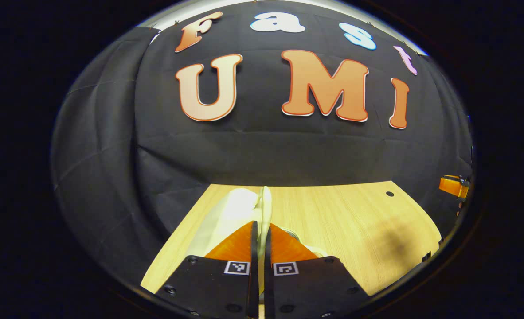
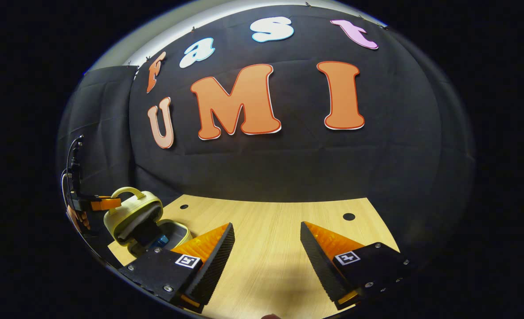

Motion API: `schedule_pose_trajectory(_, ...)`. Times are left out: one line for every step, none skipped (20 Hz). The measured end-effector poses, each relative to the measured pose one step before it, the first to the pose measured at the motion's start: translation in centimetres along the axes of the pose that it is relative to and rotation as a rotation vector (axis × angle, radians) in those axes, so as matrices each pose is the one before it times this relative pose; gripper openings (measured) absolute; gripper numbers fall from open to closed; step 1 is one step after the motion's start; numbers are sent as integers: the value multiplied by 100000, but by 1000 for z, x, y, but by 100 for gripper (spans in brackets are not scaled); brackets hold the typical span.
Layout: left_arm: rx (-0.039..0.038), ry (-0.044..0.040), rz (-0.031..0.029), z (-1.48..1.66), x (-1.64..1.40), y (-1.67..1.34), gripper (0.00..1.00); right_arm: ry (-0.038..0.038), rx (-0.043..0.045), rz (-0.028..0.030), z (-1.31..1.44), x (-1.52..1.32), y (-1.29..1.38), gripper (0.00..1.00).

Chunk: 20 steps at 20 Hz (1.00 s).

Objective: First open the suitcase, pack the skin care products into it, and then close the suitcase.

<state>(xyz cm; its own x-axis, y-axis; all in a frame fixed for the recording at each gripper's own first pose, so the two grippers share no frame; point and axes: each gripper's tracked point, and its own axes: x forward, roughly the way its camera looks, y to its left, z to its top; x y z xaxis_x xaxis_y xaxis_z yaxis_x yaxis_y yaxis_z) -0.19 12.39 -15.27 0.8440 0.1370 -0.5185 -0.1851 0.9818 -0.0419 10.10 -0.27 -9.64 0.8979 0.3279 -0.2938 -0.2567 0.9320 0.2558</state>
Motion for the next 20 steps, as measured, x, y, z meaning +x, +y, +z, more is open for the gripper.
schedule_pose_trajectory(-654,838,-1251,-535,227,-774,5,176,401,-615,-161,-234,-404,95)
schedule_pose_trajectory(-856,779,-1849,-545,165,-942,5,148,643,-491,-105,-79,-314,95)
schedule_pose_trajectory(-394,921,-1798,-629,347,-866,5,136,574,-84,-66,-277,-160,95)
schedule_pose_trajectory(-516,951,-1675,-616,392,-899,5,35,-5,-874,-111,-211,-354,95)
schedule_pose_trajectory(-956,1520,-2074,-732,550,-928,5,9,-117,-562,-202,-158,-371,95)
schedule_pose_trajectory(-447,1556,-1981,-996,455,-824,5,463,-16,-673,-308,-152,-207,95)
schedule_pose_trajectory(463,2100,-1788,-1061,684,-973,5,310,266,-391,-240,-184,-156,95)
schedule_pose_trajectory(916,1530,-1316,-737,739,-829,5,731,352,-155,-292,-139,-113,95)
schedule_pose_trajectory(497,1733,-1379,-871,587,-772,5,738,152,-423,-401,-43,-134,94)
schedule_pose_trajectory(168,1500,-1178,-716,770,-485,4,509,33,117,-169,-193,-69,95)
schedule_pose_trajectory(-348,2043,-905,-855,647,-446,5,503,-240,-360,-230,68,-29,95)
schedule_pose_trajectory(-179,1563,-617,-828,375,-467,5,264,-88,67,-136,-7,-36,95)
schedule_pose_trajectory(180,1248,-189,-498,398,-329,5,263,53,140,-132,-100,38,95)
schedule_pose_trajectory(846,1575,460,-854,314,-341,5,259,44,77,-192,-27,-31,95)
schedule_pose_trajectory(1832,171,830,-208,476,-247,5,489,25,413,-212,27,83,95)
schedule_pose_trajectory(2679,303,1773,-247,325,-122,5,548,-145,-149,-172,134,-23,95)
schedule_pose_trajectory(3502,487,1749,-271,104,-88,5,341,9,458,-3,78,146,95)
schedule_pose_trajectory(2633,1132,1697,-418,243,-327,5,-60,187,220,60,46,89,95)
schedule_pose_trajectory(2182,1431,1566,-443,266,-292,7,-148,219,473,79,-22,218,95)
schedule_pose_trajectory(1926,1567,-143,-730,190,-686,7,118,142,280,-124,33,106,95)
